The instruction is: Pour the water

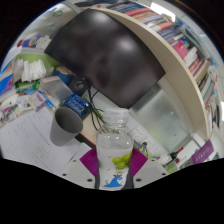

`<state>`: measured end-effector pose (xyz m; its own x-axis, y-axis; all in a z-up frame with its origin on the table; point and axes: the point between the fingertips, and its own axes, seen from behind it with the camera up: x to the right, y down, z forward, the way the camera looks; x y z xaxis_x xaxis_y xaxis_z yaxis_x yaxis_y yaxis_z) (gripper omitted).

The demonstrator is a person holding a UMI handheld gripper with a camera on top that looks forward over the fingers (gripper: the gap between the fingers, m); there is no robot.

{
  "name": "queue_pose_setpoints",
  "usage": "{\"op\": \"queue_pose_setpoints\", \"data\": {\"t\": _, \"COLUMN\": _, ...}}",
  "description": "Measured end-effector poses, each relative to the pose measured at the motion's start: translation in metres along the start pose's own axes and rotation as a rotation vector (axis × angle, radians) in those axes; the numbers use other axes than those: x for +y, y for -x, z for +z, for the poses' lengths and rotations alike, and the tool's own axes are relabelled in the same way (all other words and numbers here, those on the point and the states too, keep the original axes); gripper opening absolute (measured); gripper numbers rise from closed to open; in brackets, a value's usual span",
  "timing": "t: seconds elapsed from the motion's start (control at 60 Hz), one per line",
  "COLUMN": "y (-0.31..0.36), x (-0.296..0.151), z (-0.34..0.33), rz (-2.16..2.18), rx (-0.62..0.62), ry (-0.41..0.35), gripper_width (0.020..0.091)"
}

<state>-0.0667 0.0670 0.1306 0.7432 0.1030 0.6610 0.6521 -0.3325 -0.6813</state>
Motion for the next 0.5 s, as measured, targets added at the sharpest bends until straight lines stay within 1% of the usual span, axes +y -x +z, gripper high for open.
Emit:
{"op": "queue_pose_setpoints", "data": {"t": 0.067, "y": -0.006, "x": -0.008, "z": 0.011, "rz": -0.204, "rx": 0.018, "ry": 0.003, "gripper_width": 0.0379}}
{"op": "queue_pose_setpoints", "data": {"t": 0.133, "y": -0.006, "x": -0.019, "z": 0.020, "rz": -0.367, "rx": 0.009, "ry": -0.014, "gripper_width": 0.0378}}
{"op": "queue_pose_setpoints", "data": {"t": 0.267, "y": -0.012, "x": -0.034, "z": 0.034, "rz": -0.700, "rx": 0.045, "ry": -0.036, "gripper_width": 0.0377}}
{"op": "queue_pose_setpoints", "data": {"t": 0.35, "y": -0.013, "x": -0.031, "z": 0.042, "rz": -0.860, "rx": 0.039, "ry": 0.002, "gripper_width": 0.0378}}
{"op": "queue_pose_setpoints", "data": {"t": 0.4, "y": -0.014, "x": -0.036, "z": 0.048, "rz": -0.916, "rx": 0.038, "ry": -0.007, "gripper_width": 0.0381}}
{"op": "queue_pose_setpoints", "data": {"t": 0.5, "y": -0.022, "x": -0.045, "z": 0.052, "rz": -1.050, "rx": 0.076, "ry": 0.004, "gripper_width": 0.0381}}
